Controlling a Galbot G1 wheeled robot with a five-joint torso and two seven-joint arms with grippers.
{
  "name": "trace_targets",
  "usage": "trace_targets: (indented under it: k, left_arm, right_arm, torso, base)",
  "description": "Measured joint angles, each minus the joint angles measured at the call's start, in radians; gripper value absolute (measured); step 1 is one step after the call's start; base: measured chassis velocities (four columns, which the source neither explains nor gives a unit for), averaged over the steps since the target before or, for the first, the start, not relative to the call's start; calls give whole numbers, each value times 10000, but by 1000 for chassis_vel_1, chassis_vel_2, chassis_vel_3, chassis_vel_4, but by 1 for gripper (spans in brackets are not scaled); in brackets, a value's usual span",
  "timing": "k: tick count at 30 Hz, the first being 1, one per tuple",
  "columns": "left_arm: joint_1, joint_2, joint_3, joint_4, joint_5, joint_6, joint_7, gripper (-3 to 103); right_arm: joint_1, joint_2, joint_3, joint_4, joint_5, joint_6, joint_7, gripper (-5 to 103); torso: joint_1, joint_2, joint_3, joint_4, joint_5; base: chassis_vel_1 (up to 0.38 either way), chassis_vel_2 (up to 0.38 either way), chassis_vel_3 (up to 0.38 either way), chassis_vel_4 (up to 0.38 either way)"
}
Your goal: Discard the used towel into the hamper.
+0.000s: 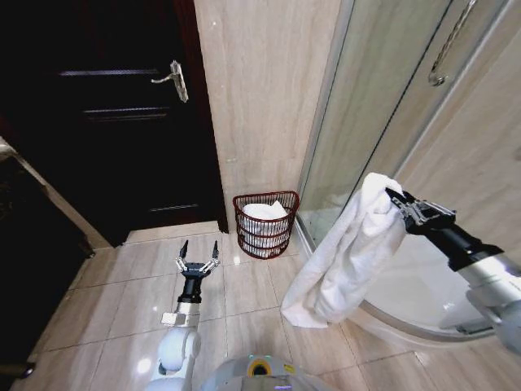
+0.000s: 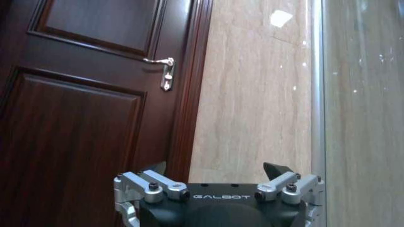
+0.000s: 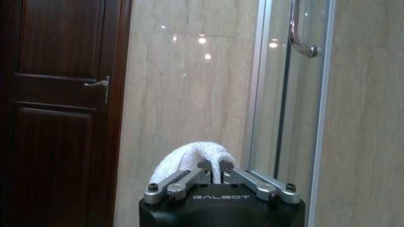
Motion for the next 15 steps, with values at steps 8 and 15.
trace_targets:
  k: [8,15]
  left_arm:
    - [-65,17,0,-3,-1,45,28,100]
    - [-70,26,12,-3,0,48,60,100]
  right_arm:
    - [4,87,-137,-1,-221,-36,-142,5]
    - [-32,186,-157,-1,-485,-36,-203,5]
  torso:
    - [167,382,216,0,0]
    - [264,621,357,-1,0]
  base:
    - [0,0,0,0]
    - [0,0,0,0]
